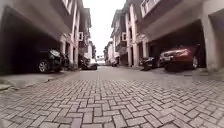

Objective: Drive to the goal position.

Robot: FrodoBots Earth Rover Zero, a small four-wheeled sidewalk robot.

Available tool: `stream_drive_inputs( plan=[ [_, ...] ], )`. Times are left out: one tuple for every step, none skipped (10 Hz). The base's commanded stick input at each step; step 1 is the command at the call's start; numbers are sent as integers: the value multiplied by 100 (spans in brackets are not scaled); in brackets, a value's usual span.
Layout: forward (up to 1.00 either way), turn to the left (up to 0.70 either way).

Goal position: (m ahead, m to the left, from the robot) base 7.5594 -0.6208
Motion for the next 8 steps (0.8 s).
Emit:
stream_drive_inputs(
  plan=[
    [70,0],
    [70,0],
    [70,0],
    [70,0],
    [70,0],
    [70,0],
    [70,0],
    [70,0]
  ],
)
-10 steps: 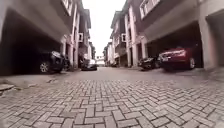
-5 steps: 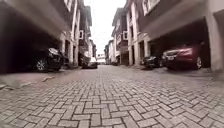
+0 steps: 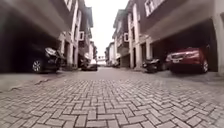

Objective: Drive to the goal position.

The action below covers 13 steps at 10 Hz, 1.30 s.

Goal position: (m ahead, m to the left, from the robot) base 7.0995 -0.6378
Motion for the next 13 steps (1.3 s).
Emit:
stream_drive_inputs(
  plan=[
    [70,0],
    [70,0],
    [70,0],
    [70,0],
    [70,0],
    [70,0],
    [70,0],
    [70,0],
    [70,0],
    [70,0],
    [70,0],
    [70,0],
    [70,0]
  ],
)
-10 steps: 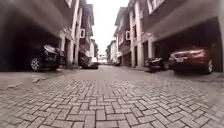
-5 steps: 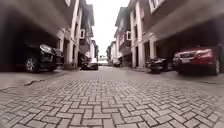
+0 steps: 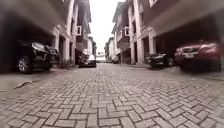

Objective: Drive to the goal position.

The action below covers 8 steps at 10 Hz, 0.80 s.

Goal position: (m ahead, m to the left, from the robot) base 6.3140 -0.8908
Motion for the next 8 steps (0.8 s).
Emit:
stream_drive_inputs(
  plan=[
    [70,0],
    [70,0],
    [70,0],
    [70,0],
    [70,0],
    [70,0],
    [70,0],
    [70,0]
  ],
)
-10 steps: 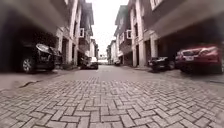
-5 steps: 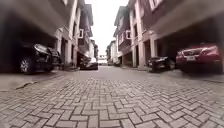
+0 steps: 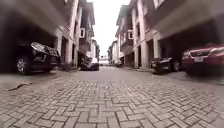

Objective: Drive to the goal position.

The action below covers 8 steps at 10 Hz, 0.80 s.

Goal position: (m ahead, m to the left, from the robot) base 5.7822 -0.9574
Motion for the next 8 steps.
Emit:
stream_drive_inputs(
  plan=[
    [70,0],
    [70,0],
    [70,0],
    [70,0],
    [70,0],
    [70,0],
    [70,0],
    [70,0]
  ],
)
